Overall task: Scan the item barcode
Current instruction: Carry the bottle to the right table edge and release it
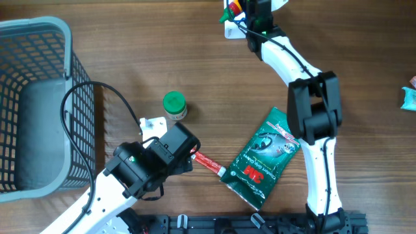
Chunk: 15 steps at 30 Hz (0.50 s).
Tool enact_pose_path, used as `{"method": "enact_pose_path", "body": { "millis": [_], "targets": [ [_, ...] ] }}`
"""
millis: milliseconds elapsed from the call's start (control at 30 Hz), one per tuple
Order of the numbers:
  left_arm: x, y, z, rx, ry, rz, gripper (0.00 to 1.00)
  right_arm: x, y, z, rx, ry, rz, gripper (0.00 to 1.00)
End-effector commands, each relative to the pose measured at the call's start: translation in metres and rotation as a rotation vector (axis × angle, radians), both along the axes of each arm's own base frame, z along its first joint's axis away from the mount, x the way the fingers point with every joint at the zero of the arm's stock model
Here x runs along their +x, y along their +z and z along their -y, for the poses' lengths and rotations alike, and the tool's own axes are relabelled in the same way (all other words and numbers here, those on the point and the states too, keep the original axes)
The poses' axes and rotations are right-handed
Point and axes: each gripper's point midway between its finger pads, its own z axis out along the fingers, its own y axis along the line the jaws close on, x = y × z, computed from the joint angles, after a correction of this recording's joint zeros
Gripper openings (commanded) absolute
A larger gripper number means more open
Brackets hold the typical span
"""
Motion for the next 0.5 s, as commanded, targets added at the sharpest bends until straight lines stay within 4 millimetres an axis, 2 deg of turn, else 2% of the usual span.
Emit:
{"method": "enact_pose_path", "body": {
  "millis": [0,67,133,200,333,400,467],
  "targets": [
    [0.002,0.004,0.000,-0.003,-0.010,0.012,1.00,0.008,0.019,-0.001,-0.007,-0.007,0.047,0.39],
    [0.002,0.004,0.000,-0.003,-0.010,0.012,1.00,0.008,0.018,0.001,-0.028,-0.004,0.022,0.39],
    [0.002,0.004,0.000,-0.003,-0.010,0.012,1.00,0.002,0.026,0.014,-0.067,-0.009,-0.058,0.38],
    [0.002,0.004,0.000,-0.003,-0.010,0.012,1.00,-0.009,0.054,0.044,-0.116,-0.032,-0.115,0.39],
    [0.002,0.004,0.000,-0.003,-0.010,0.012,1.00,-0.043,0.101,0.129,-0.156,-0.136,-0.215,0.38],
    [0.002,0.004,0.000,-0.003,-0.010,0.012,1.00,-0.075,0.115,0.197,-0.186,-0.224,-0.312,0.39],
    [0.002,0.004,0.000,-0.003,-0.010,0.012,1.00,-0.104,0.106,0.271,-0.226,-0.321,-0.426,0.39]
  ]
}}
